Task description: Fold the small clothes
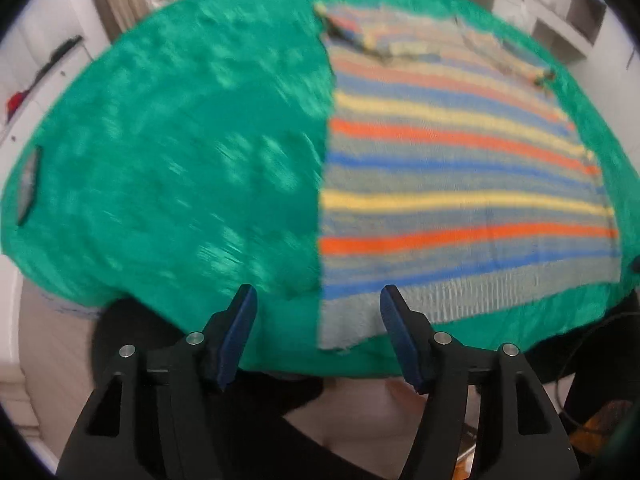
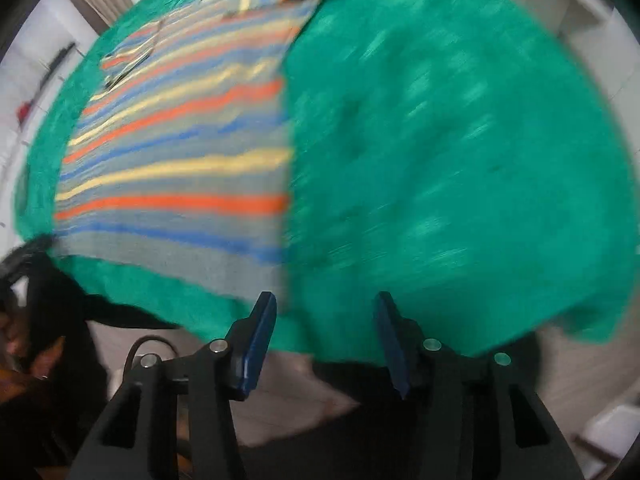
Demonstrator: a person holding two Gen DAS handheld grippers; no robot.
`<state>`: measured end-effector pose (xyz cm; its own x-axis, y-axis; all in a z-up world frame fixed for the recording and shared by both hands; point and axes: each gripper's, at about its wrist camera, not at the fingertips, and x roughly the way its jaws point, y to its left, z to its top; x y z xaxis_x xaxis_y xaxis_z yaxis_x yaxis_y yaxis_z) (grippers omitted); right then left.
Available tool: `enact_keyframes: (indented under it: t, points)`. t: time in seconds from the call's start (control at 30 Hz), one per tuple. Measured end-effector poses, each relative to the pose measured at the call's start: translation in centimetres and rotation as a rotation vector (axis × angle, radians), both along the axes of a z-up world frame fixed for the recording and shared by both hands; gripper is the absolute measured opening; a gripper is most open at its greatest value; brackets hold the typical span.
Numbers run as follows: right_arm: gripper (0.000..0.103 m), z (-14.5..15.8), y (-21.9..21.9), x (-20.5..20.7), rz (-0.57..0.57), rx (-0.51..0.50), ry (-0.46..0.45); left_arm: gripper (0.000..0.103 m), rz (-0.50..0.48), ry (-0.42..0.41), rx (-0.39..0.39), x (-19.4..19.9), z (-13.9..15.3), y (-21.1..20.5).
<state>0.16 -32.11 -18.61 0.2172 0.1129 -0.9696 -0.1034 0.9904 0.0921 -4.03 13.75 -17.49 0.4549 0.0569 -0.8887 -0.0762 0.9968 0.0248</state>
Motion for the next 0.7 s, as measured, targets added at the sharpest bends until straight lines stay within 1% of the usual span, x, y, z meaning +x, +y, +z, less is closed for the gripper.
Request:
enact_keyframes:
  t: [0.03,0.07,0.1,0.13,0.17,0.2,0.23,0.27,0.3,0.33,0.4,0.43,0.47,0.53,0.6,0.63,0.67,0.7]
  points:
    - [0.051,2.5,-0.9,1.0,0.002,-0.081,-0.074,0.076,0.024,-0.037,0.007,0.0,0.8,0.6]
    - [0.051,4.0,-1.0,1.8,0.011,-0.126,-0.121,0.078,0.048,-0.069,0.013,0.0,1.4,0.9]
    - [0.053,5.9,-0.9,3.0,0.029,-0.18,-0.187,0.079,0.073,-0.101,0.018,0.3,1.9,1.5]
    - [0.059,7.9,-0.3,4.8,0.058,-0.222,-0.252,0.079,0.102,-0.139,0.019,0.9,2.4,2.2]
    - [0.062,9.3,0.7,6.3,0.091,-0.227,-0.296,0.079,0.121,-0.157,0.017,1.2,2.8,2.2]
    - [0.062,10.5,2.1,7.9,0.138,-0.209,-0.34,0.079,0.136,-0.161,0.012,1.7,2.8,2.2]
    - [0.064,11.3,4.0,9.8,0.205,-0.175,-0.382,0.079,0.15,-0.158,-0.002,2.4,2.8,2.5]
    - [0.065,11.4,6.1,11.7,0.272,-0.144,-0.408,0.079,0.159,-0.161,-0.011,2.3,2.9,2.5]
    - [0.065,11.1,7.6,13.3,0.318,-0.121,-0.416,0.079,0.168,-0.168,-0.02,2.3,3.1,2.5]
    - [0.065,10.1,10.3,15.8,0.388,-0.081,-0.412,0.079,0.167,-0.171,-0.025,2.0,3.0,1.9]
    - [0.064,7.9,13.5,19.1,0.454,-0.042,-0.377,0.079,0.159,-0.167,-0.013,1.3,3.3,1.6]
    - [0.064,6.0,15.8,21.6,0.49,-0.043,-0.35,0.079,0.16,-0.162,0.004,0.9,3.3,1.3]
    - [0.063,4.9,16.9,22.7,0.502,-0.058,-0.339,0.079,0.164,-0.155,0.023,0.4,3.3,1.5]
    - [0.062,2.0,18.9,25.7,0.506,-0.118,-0.319,0.079,0.18,-0.142,0.041,-0.2,3.0,1.8]
    - [0.061,-0.1,18.6,28.0,0.461,-0.124,-0.308,0.079,0.206,-0.125,0.045,-0.5,2.6,2.6]
    - [0.043,-1.0,17.6,29.1,0.41,-0.102,-0.289,0.079,0.23,-0.106,0.04,-0.8,2.2,3.4]
    - [0.012,-1.5,16.0,30.0,0.351,-0.052,-0.254,0.079,0.245,-0.094,0.033,-0.9,1.9,4.0]
    - [0.005,-1.4,14.9,30.3,0.315,-0.039,-0.249,0.079,0.257,-0.081,0.026,-1.0,1.6,4.4]
